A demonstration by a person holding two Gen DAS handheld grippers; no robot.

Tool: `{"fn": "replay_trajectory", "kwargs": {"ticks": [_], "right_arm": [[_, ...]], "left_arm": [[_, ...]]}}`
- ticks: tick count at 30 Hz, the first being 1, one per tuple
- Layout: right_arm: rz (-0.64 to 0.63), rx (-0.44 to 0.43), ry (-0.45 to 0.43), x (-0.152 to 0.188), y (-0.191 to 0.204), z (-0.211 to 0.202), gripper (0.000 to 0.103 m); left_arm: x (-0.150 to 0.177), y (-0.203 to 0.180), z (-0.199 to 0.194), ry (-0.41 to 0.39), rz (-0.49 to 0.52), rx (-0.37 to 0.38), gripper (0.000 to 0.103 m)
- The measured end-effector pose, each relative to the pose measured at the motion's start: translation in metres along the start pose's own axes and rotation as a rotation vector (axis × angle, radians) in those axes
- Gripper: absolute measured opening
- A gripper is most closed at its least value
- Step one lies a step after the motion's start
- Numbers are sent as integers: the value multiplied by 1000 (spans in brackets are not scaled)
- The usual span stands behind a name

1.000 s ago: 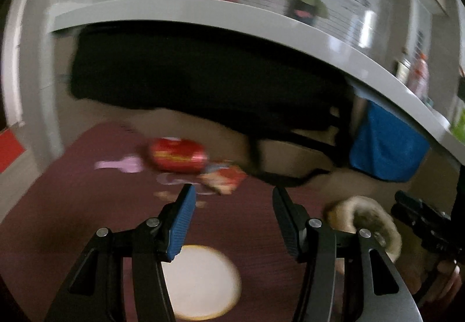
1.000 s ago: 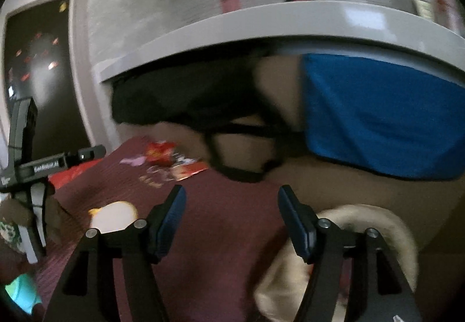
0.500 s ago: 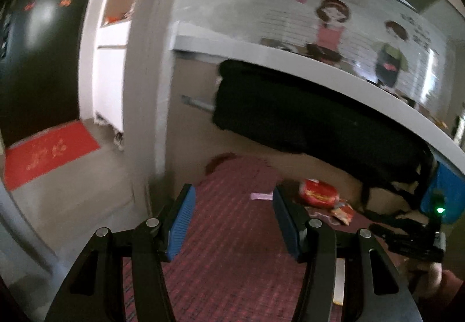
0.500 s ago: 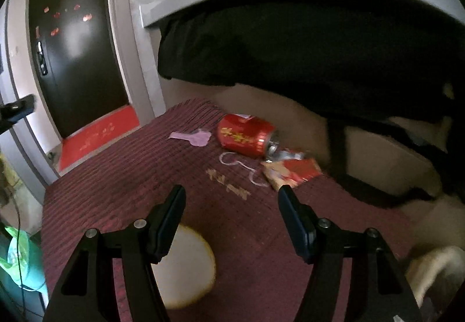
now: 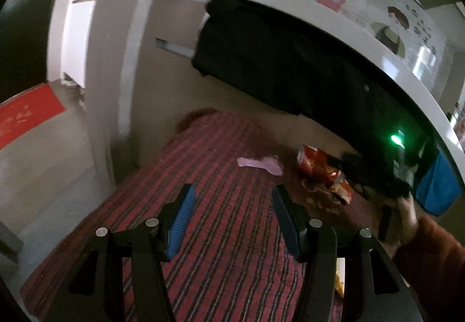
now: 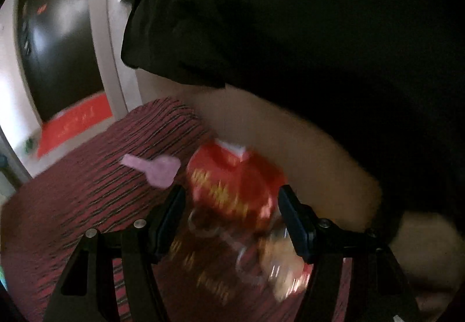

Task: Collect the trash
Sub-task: 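Grasp the red can with the right tool while the left tool reaches the pink spoon, then grasp the pink plastic spoon with the left tool while the right tool lifts the can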

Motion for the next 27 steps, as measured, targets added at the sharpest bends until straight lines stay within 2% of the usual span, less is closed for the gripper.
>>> {"fn": "replay_trajectory", "kwargs": {"ticks": [6, 10, 17, 19, 23, 25, 27], "right_arm": [[8, 0, 68, -18, -13, 42, 63], [74, -119, 127, -13, -20, 44, 64], [-41, -301, 192, 38, 20, -7, 62], [-58, -338, 216, 53, 30, -23, 62], [-44, -392, 249, 79, 31, -54, 62], [-53, -380, 251, 92, 26, -70, 62], [-48, -371, 248, 103, 20, -85, 62]], "left_arm": [[-12, -7, 29, 20, 41, 75, 56], [-32, -11, 56, 22, 70, 103, 56], [-64, -19, 149, 137, 29, 241, 56], [-68, -24, 178, 183, 33, 244, 56], [-68, -33, 225, 267, 70, 244, 56], [-64, -36, 237, 307, 72, 267, 56], [-59, -45, 247, 355, 124, 293, 56]]}}
Point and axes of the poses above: each gripper's, at about its wrist camera, not at the fingertips, and z roughly the way its jaws point, y to its left, x to its underside, the point moved 4 cm from there along z, roughly the way its jaws point, and after that the axes turned 14 degrees about z, right-handed, at the moved point
